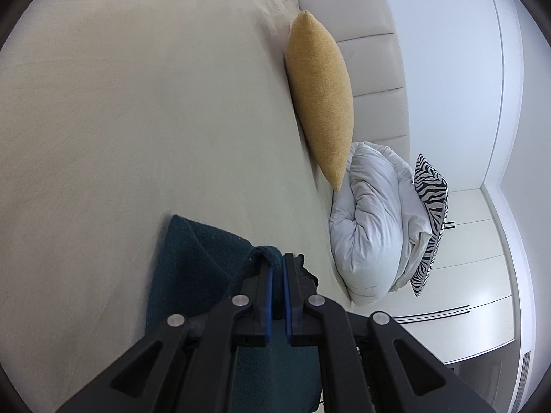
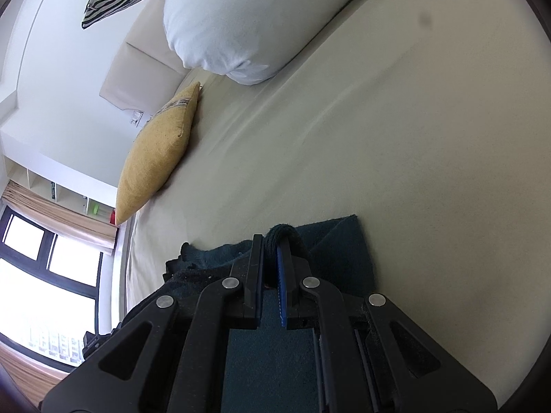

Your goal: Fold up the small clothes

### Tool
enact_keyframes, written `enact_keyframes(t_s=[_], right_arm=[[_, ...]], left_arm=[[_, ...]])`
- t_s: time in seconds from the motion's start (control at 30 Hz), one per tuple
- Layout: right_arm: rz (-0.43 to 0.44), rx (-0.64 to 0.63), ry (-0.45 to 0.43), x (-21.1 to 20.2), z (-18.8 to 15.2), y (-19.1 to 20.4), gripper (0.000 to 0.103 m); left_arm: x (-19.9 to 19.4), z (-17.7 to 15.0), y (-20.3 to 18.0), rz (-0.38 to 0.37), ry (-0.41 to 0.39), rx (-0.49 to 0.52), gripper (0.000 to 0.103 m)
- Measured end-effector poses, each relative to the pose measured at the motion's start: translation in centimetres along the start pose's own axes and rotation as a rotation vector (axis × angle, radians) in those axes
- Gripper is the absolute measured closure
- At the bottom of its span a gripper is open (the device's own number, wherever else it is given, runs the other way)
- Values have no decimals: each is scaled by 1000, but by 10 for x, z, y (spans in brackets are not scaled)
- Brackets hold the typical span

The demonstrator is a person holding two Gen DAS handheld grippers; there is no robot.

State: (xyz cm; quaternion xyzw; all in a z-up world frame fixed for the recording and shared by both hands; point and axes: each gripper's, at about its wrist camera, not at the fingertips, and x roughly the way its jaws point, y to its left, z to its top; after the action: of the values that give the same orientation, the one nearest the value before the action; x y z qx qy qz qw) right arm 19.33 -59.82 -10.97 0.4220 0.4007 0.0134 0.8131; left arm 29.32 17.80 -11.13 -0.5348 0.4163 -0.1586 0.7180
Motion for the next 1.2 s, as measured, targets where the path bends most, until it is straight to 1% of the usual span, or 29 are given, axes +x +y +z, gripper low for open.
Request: enact_keyframes(t_s=[0.07,0.13,0.17,0.2,0.23,0.27,0.3,0.33,0.37,0.43,0.47,0.53,0.63,0.7,0.8,0.87,0.9,1.0,1.03,1.2], right_arm=[[-5,9,-1,8,4,-2,97],[-17,9,-7,15,8,-3,94],[-30,10,-17,16,10,-3,92],[-46,14,-25,17,13,-4,84],[-62,19,-45,17,15,-5,78],[-67,34,-68,14,16,-7,61],[-64,47,-85,11,17,-8,53],[-57,50,-101,8,17,-9,53],[-52,41,-100,2,15,-10,53],[-56,-4,-98,-4,11,-5,53],[-62,-25,-96,-5,9,-1,53],[-82,-83,-77,-6,3,8,53],[-112,-149,-69,-8,-6,20,53],[-115,-169,-67,-14,-13,22,53],[-148,-213,-62,-23,-28,24,53],[-173,-257,-59,-31,-43,25,53],[-181,-276,-59,-42,-54,23,53],[-208,-324,-52,-54,-75,21,53],[-216,-336,-56,-59,-82,20,53],[-241,-358,-74,-84,-107,13,53]], left_arm=[[8,3,2,14,1,5,97],[16,6,5,35,2,2,96],[18,8,9,53,-7,-10,92],[19,10,13,60,-13,-24,87],[17,11,16,51,-25,-40,77],[15,12,18,41,-36,-47,66],[11,11,18,35,-43,-46,61],[8,10,16,35,-46,-41,59],[4,8,14,33,-47,-33,59],[-4,5,7,17,-49,-11,59],[-8,2,1,15,-53,11,57],[-14,-4,-8,30,-59,50,55],[-23,-20,-17,55,-46,117,55],[-31,-36,-19,97,-38,179,55],[-43,-58,-15,147,-33,243,55],[-50,-74,-11,177,-27,274,55],[-52,-81,-10,187,-26,293,55],[-58,-103,-11,251,-27,367,55],[-59,-111,-13,276,-31,402,55],[-61,-139,-15,360,-45,508,55]])
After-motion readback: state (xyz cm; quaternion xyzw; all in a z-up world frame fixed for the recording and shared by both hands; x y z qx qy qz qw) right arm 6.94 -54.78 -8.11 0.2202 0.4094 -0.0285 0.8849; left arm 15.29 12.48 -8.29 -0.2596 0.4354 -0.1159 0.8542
